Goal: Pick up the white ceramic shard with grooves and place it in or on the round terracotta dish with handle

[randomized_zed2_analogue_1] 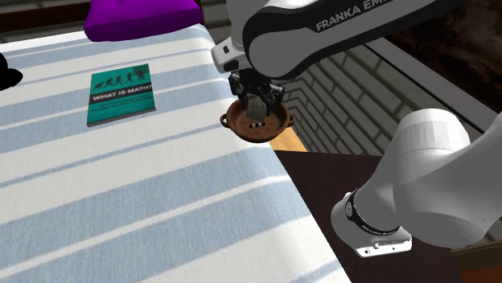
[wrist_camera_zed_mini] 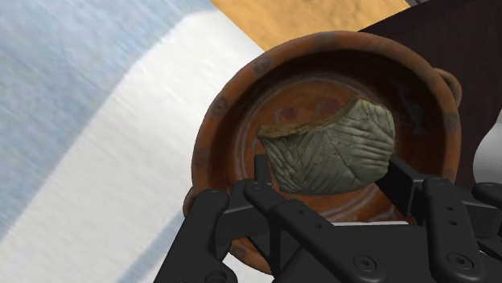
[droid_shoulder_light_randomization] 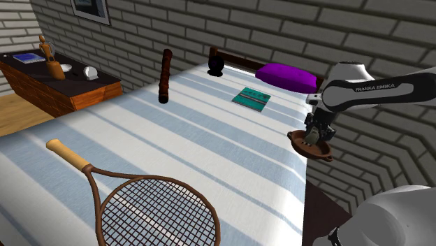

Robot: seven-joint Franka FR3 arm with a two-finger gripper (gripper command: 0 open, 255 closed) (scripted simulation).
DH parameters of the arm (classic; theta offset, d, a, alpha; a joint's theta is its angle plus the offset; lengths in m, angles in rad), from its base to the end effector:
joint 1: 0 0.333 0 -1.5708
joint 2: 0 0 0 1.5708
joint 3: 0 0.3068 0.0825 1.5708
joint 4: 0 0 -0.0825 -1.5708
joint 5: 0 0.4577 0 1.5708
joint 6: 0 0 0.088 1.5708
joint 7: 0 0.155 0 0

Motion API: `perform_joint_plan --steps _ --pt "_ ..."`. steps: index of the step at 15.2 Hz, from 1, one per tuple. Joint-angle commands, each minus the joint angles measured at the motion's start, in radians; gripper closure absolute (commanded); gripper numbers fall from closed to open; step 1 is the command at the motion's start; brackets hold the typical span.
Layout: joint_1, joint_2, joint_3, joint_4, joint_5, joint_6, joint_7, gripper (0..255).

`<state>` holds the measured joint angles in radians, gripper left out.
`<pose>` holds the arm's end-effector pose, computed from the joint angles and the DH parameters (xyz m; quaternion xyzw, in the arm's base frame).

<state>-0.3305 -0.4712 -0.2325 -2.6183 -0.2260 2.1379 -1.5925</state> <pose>0.3787 -0.2444 0.3028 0.8307 0.5551 -0.0403 0.0146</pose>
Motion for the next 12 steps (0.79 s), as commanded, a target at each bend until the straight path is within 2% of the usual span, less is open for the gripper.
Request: perform_joint_plan --steps 1,8,9,12 --pt "-0.001 0.003 -0.002 -0.008 -0.002 0.012 0.0 255" --pt "-0.001 0.003 -0.002 -0.008 -0.002 0.012 0.0 255" --pt "-0.001 0.003 -0.002 -0.008 -0.002 0.012 0.0 0" --pt "-0.001 0.003 -0.002 -0.008 -0.002 0.012 0.0 0"
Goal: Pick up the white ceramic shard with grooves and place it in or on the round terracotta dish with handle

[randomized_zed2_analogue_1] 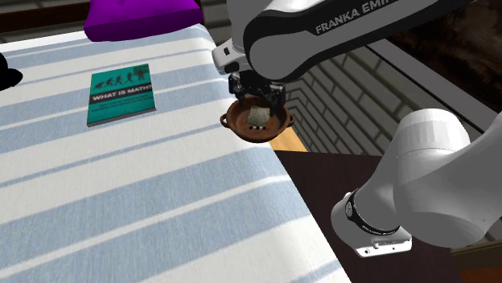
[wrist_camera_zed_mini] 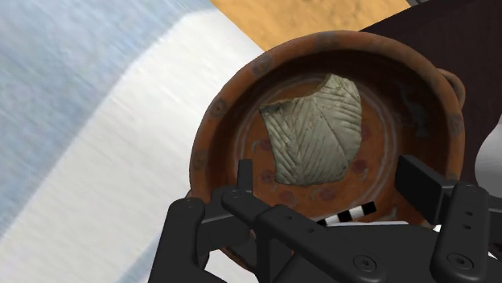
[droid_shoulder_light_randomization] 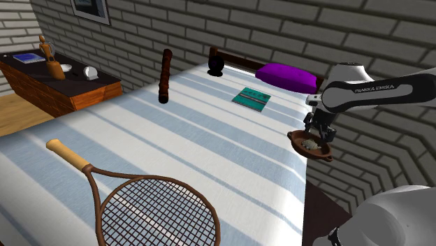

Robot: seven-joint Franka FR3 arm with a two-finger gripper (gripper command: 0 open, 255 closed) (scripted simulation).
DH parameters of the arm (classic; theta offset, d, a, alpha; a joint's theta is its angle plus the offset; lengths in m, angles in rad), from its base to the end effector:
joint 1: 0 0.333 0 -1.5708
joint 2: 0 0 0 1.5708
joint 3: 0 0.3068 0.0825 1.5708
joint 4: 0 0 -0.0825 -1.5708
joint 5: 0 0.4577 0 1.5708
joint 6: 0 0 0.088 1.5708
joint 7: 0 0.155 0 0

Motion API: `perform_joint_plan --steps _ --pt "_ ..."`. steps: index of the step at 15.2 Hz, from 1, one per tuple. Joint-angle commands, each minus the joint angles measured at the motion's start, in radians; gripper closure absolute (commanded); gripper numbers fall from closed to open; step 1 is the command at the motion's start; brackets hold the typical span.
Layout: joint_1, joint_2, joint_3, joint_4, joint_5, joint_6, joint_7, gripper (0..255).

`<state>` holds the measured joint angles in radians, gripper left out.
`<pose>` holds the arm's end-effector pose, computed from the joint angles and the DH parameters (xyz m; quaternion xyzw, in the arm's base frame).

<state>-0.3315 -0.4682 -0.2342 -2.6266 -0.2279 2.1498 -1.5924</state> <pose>0.3774 -0.2442 0.2982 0.8306 0.5552 -0.0402 0.0148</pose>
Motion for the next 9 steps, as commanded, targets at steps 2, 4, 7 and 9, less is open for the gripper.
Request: perform_joint_plan --steps 2,4,7,9 --pt "0.0 0.0 0.0 0.0 0.0 0.0 0.0 0" --pt "0.004 -0.033 0.012 0.045 0.009 -0.078 -0.002 0" --pt "0.008 -0.055 0.022 0.089 0.018 -0.145 -0.003 0" --pt "0.008 -0.055 0.022 0.089 0.018 -0.145 -0.003 0"
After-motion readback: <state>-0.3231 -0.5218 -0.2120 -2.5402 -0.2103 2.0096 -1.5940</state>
